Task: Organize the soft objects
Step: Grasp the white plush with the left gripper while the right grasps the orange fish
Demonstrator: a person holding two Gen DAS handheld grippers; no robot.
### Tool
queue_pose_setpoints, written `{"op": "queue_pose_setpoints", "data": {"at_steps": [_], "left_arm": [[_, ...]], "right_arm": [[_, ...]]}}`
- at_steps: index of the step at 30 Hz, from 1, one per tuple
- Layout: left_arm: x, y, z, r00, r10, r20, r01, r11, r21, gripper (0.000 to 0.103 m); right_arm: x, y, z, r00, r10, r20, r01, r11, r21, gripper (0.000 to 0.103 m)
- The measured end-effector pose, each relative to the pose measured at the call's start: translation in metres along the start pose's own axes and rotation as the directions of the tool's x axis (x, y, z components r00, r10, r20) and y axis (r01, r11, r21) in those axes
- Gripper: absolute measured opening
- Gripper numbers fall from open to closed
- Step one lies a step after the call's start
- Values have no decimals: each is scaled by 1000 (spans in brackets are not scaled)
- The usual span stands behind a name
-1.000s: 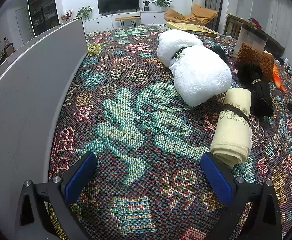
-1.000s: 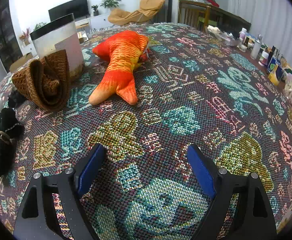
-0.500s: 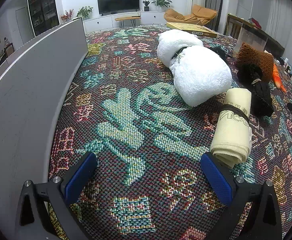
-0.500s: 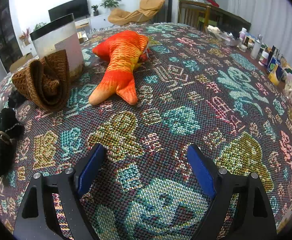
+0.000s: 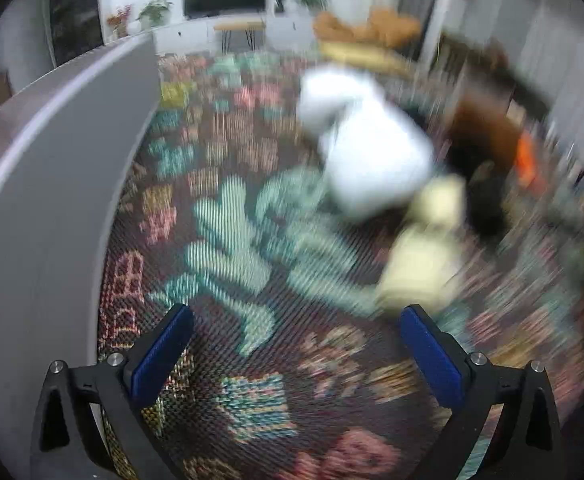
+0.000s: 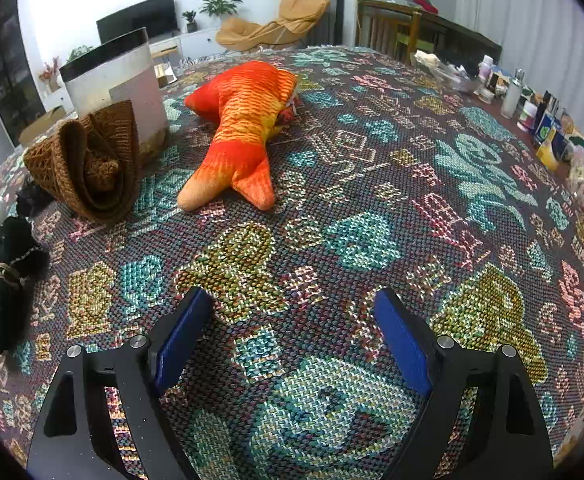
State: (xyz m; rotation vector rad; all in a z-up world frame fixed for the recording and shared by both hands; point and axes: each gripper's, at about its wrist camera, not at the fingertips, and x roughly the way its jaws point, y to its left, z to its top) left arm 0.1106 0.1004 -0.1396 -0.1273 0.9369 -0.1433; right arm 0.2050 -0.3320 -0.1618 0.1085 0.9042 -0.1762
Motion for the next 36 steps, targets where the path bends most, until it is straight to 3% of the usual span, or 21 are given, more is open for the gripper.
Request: {"op": "queue_pose_setpoints", "data": {"at_steps": [2, 4, 6, 8, 10, 12, 14, 15, 17, 19, 21, 23, 27, 29, 30, 31, 33, 36], "left_arm": [[-18, 3, 23, 992, -86, 91, 94, 991, -91, 102], [-18, -1, 49, 984, -130, 118, 145, 981, -127, 102], [-1, -10, 78, 986, -140, 94, 152, 979, -136, 102], [27, -24, 101, 992, -127, 27, 129, 985, -111, 102], [64, -39, 114, 995, -65, -71, 61, 996, -58, 102], [100, -50, 116, 988, 15, -153, -14, 1000, 7, 102], [120, -49, 114, 978, 74, -192, -70, 997, 28, 102], [124, -45, 114, 980, 59, -192, -60, 998, 2, 102], [121, -35, 116, 986, 20, -166, -30, 998, -57, 90], [117, -28, 119, 990, -19, -141, 7, 996, -86, 50], [116, -29, 125, 987, -33, -155, 21, 996, -81, 48], [113, -33, 128, 989, -17, -147, 9, 999, -54, 47], [99, -32, 121, 990, -36, -140, 25, 997, -76, 47], [97, -30, 114, 988, -35, -151, 23, 997, -77, 47], [96, -28, 109, 987, -30, -158, 18, 997, -74, 47], [94, -27, 108, 987, -30, -158, 19, 997, -74, 47], [79, -25, 106, 989, -51, -140, 38, 995, -88, 47], [40, -20, 112, 988, -138, -64, 128, 982, -139, 47]], "right_arm": [[0, 0, 0, 1000, 0, 0, 0, 1000, 0, 87], [0, 0, 0, 1000, 0, 0, 0, 1000, 0, 87], [0, 0, 0, 1000, 2, 0, -2, 1000, 1, 87], [0, 0, 0, 1000, 1, 0, -1, 1000, 0, 87], [0, 0, 0, 1000, 2, 0, -2, 1000, 1, 87], [3, -3, 2, 1000, 18, -3, -18, 1000, 10, 88], [7, -4, 9, 998, 56, -29, -56, 998, -17, 91], [8, -6, 15, 995, 80, -56, -82, 996, -45, 91], [4, -14, 40, 987, 154, -54, -157, 986, -51, 89], [-3, -21, 78, 987, 157, 23, -157, 988, -16, 90], [5, -21, 114, 985, 166, 40, -167, 986, 13, 90], [28, -12, 149, 985, 172, 2, -172, 984, 38, 90], [82, 18, 181, 987, 141, -79, -143, 990, -9, 87], [114, 28, 173, 976, 111, -185, -123, 991, -54, 65], [116, 23, 170, 981, 96, -170, -107, 992, -61, 58], [111, 17, 171, 982, 113, -151, -119, 992, -29, 41], [97, 2, 174, 980, 145, -135, -142, 989, 29, 28], [51, -18, 180, 988, 150, -41, -147, 986, 77, 27]]}}
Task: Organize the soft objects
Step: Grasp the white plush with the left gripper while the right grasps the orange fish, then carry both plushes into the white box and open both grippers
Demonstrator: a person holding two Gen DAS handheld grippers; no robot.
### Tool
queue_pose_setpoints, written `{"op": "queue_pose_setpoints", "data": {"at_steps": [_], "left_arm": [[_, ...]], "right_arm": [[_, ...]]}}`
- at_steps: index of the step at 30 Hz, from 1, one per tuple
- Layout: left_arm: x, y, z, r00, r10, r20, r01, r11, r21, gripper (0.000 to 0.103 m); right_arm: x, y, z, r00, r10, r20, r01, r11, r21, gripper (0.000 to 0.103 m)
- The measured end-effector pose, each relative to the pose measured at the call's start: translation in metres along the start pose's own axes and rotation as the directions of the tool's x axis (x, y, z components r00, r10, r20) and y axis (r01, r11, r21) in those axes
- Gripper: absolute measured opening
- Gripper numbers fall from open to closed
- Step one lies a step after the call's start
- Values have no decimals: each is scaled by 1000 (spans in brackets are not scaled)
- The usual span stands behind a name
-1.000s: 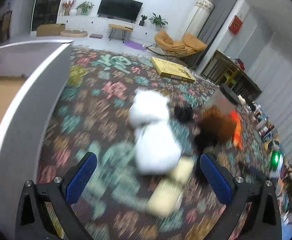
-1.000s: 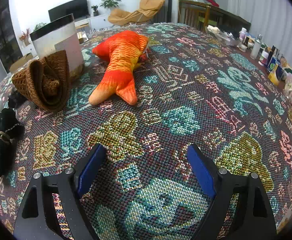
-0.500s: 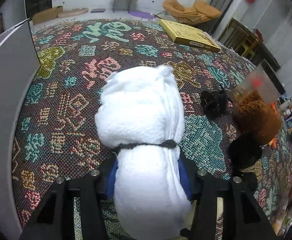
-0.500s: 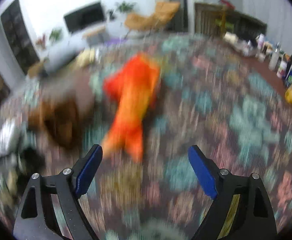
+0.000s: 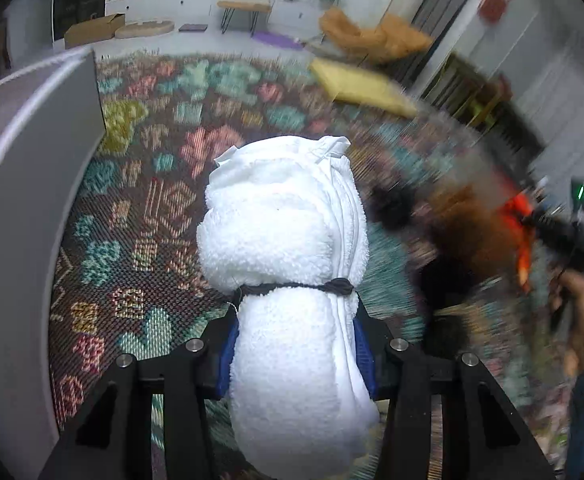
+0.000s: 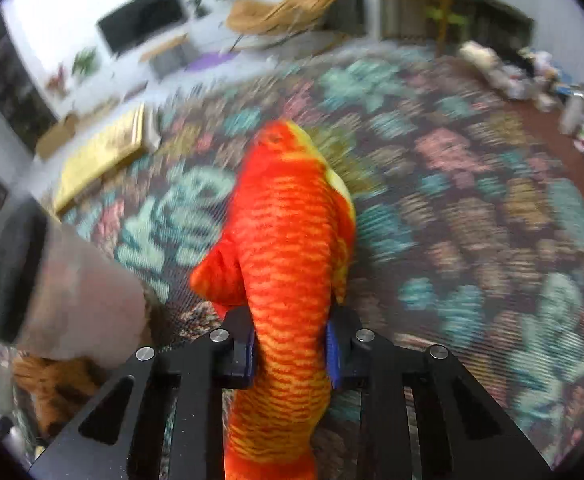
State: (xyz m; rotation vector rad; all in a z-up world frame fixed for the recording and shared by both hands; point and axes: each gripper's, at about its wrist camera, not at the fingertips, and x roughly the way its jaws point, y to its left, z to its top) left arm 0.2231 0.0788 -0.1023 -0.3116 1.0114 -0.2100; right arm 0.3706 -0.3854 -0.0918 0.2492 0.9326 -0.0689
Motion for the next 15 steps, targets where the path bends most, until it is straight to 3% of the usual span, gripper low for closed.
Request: {"op": "queue_pose_setpoints", "data": {"at_steps": [4, 7, 9, 11, 14, 15], "left_arm": [[-68, 9, -4, 994, -64, 86, 64, 998, -3, 47], [-122, 38, -12, 990, -37, 137, 40, 999, -16, 47], [-158, 70, -21, 985, 42, 166, -37, 999, -33, 47], [-183, 99, -28, 975, 128, 179, -120, 991, -54, 47], [-221, 151, -45, 941, 284, 186, -267, 957, -112, 49], [-230, 165, -51, 920, 345, 186, -325, 937, -129, 54]], "right_arm": [[-87, 36, -5, 990, 114, 84, -108, 991, -74, 27], [-140, 104, -29, 953, 298, 52, -288, 947, -140, 28], [-162, 167, -55, 895, 446, -22, -443, 881, -168, 28], [-180, 236, -87, 820, 563, -103, -572, 797, -194, 29], [-201, 340, -137, 702, 676, -225, -713, 666, -221, 31], [-207, 368, -152, 680, 688, -254, -734, 637, -237, 38]]}}
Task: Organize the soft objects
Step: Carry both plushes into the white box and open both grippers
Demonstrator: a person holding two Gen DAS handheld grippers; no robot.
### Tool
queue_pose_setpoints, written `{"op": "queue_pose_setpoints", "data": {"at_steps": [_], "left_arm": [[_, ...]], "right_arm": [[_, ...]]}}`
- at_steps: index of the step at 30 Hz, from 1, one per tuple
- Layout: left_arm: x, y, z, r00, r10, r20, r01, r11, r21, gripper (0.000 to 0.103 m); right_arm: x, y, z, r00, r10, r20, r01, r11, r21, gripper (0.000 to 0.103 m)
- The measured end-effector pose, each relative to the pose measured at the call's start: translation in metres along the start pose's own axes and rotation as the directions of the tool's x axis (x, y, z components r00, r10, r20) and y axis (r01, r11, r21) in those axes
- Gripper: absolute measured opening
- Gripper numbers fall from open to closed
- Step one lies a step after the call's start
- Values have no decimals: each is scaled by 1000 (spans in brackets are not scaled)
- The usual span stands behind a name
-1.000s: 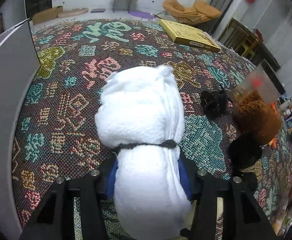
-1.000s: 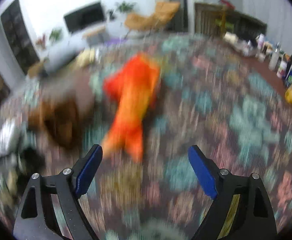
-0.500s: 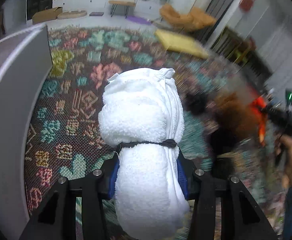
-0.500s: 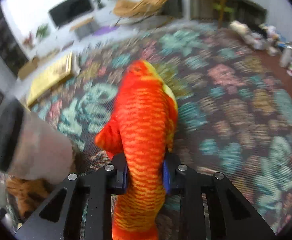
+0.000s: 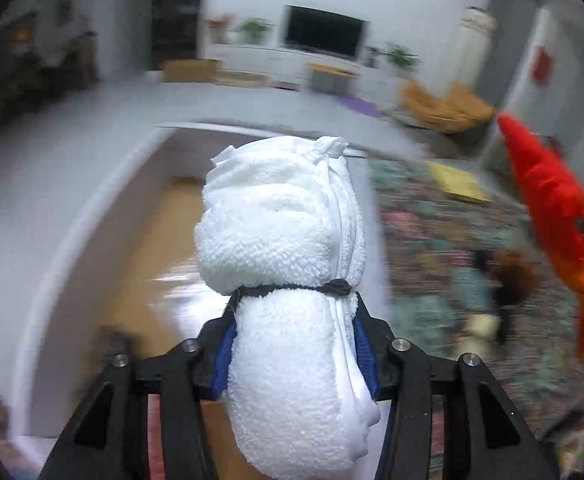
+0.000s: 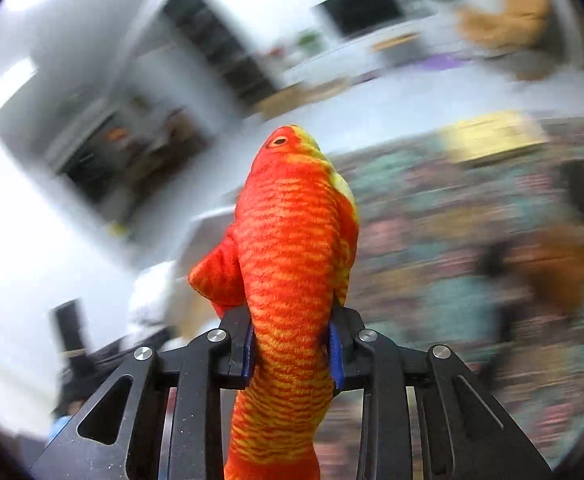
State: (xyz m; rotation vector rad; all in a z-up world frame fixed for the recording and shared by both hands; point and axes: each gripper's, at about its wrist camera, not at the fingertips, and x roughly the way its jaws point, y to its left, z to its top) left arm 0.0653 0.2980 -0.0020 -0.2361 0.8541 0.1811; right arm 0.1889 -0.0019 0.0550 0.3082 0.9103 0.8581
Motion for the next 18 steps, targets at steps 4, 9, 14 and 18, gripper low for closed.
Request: {"op": "queue_pose_setpoints", "data": {"at_steps": [4, 9, 14, 18], "left_arm": [[-3, 52, -13, 973, 228, 15, -228, 973, -20, 95], [-15, 60, -24, 970, 233, 64, -228, 971, -79, 95], [-24, -4, -36, 994, 37, 101, -36, 999, -8, 95], [-26, -110, -65, 977, -204, 54, 193, 967, 165, 95]], "right_arm": [[65, 78, -14, 989, 102, -110, -109, 993, -53, 82], [53, 69, -28, 997, 21, -76, -28, 996, -86, 82], [-17, -38, -61, 938, -328, 110, 335, 940, -58, 82], [-66, -152, -110, 760, -638, 124, 631, 770, 95, 82]]}}
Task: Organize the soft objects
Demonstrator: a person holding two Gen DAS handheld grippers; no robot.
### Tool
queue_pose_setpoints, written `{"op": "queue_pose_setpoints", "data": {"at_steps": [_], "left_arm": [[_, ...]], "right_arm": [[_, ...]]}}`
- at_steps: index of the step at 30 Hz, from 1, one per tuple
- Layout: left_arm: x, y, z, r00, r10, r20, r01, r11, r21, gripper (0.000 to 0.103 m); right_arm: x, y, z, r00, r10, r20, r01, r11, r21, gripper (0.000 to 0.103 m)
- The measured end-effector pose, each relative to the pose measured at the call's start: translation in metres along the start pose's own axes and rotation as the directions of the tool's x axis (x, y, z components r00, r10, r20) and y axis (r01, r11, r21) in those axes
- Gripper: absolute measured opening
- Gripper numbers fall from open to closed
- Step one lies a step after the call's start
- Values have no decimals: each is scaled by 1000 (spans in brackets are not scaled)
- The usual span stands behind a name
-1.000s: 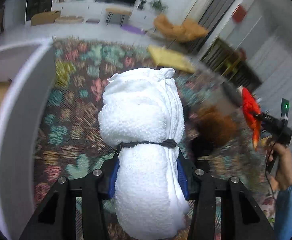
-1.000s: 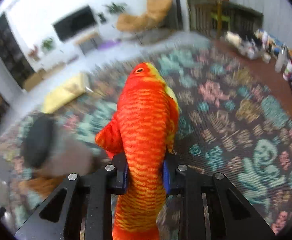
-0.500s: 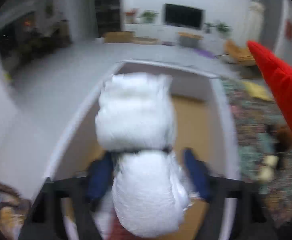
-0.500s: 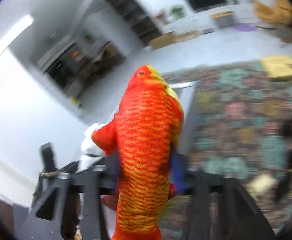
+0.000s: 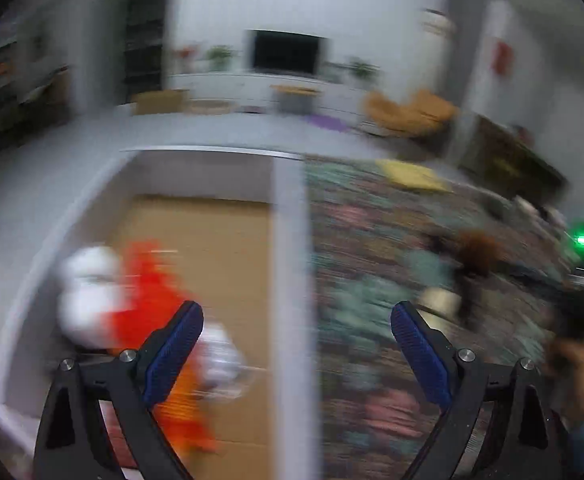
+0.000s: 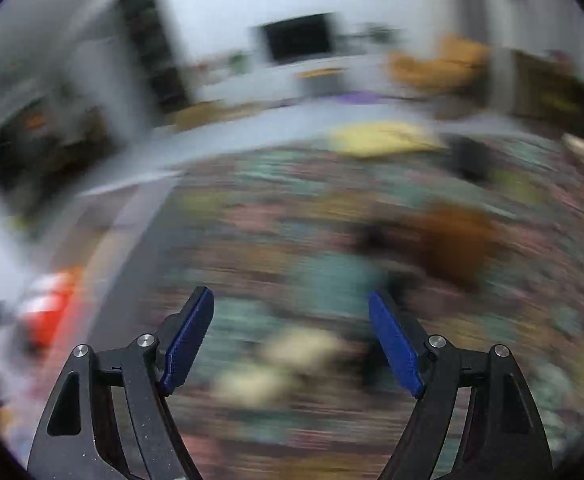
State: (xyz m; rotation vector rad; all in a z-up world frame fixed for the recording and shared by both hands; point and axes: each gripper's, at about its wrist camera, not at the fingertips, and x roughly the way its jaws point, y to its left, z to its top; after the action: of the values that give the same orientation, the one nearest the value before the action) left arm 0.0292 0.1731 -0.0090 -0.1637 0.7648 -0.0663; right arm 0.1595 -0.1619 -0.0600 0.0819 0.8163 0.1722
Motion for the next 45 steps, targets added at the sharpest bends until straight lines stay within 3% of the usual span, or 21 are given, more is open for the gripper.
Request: {"op": "queue_pose_setpoints", "data": {"at_steps": [2, 4, 7, 10, 17, 20, 45], "left_arm": [[16, -43, -12, 995, -87, -50, 90, 994, 62, 98], [47, -87, -34, 981, -149, -125, 165, 978, 129, 98], [98, -120, -62, 978, -78, -192, 119, 971, 208, 98], [138, -123, -75, 975, 3, -223, 54, 967, 250, 98], [188, -123, -72, 964, -42, -261, 112, 960, 258, 98], [192, -134, -77, 975, -27, -218, 99, 939, 330, 103], [197, -130, -72, 978, -24, -205, 87, 949, 304, 103]], "right_arm": [[16, -51, -20, 991, -121, -56, 124, 991, 49, 82], [25, -82, -40, 979, -179, -97, 187, 980, 74, 82], [37, -103, -61, 964, -229, -132, 240, 968, 73, 82], [46, -110, -67, 964, -235, -122, 245, 967, 75, 85], [50, -113, -67, 967, -232, -109, 241, 967, 79, 90], [49, -111, -67, 967, -232, -110, 241, 967, 79, 90], [50, -112, -66, 967, -230, -109, 239, 968, 78, 91]]}}
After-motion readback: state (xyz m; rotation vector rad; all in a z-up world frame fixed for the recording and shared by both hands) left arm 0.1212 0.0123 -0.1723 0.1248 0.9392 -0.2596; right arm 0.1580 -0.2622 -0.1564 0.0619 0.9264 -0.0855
